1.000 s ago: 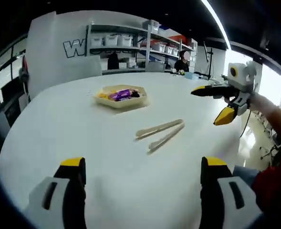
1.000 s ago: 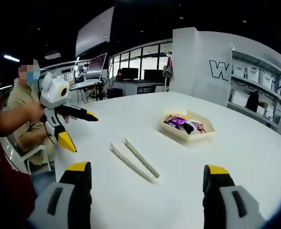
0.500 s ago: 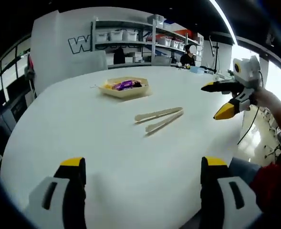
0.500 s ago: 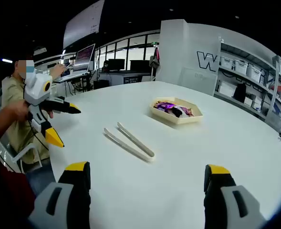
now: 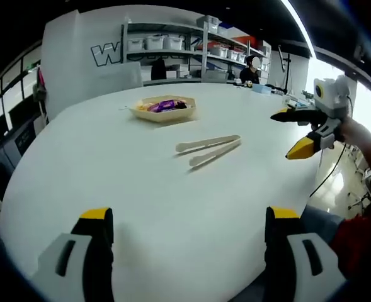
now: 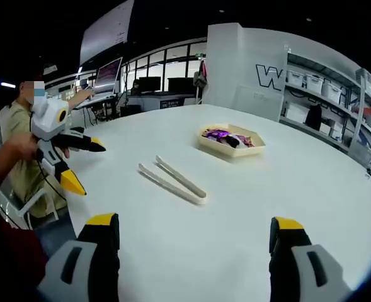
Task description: Place the target food into the container with the food tongs after gripping and lifting it, then release it inside without dropping or visibly crushing the food.
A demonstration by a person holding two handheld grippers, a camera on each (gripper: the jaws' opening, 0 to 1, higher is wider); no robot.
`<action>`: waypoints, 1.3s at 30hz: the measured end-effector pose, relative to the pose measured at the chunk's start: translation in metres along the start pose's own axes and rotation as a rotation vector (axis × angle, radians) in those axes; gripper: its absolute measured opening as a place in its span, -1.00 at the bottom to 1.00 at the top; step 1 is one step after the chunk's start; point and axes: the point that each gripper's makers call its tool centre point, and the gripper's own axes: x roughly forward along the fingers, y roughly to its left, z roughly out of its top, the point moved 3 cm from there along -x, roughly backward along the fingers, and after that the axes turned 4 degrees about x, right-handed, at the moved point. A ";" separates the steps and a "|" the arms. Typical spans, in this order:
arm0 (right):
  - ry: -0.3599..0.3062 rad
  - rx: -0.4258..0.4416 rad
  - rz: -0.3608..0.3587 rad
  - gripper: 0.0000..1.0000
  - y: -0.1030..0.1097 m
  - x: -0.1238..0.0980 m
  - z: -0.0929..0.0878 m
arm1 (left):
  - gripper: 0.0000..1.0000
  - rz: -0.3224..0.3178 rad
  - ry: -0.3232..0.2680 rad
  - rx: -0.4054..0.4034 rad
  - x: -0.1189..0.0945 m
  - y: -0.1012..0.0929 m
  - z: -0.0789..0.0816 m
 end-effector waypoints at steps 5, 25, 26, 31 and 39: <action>0.003 -0.004 -0.005 0.98 -0.002 -0.001 0.000 | 0.98 0.006 0.009 0.001 0.001 0.002 -0.003; 0.012 -0.011 0.001 0.99 -0.001 0.000 -0.002 | 0.97 -0.009 0.004 -0.016 0.001 0.001 -0.005; 0.012 -0.011 0.002 0.99 0.000 0.000 -0.002 | 0.97 -0.010 0.005 -0.016 0.001 0.001 -0.005; 0.008 -0.006 0.003 0.99 0.000 0.000 -0.002 | 0.96 -0.009 0.002 -0.005 0.002 0.000 -0.003; 0.020 -0.012 -0.003 0.99 -0.001 0.000 -0.007 | 0.94 0.000 -0.006 -0.007 0.002 0.000 -0.001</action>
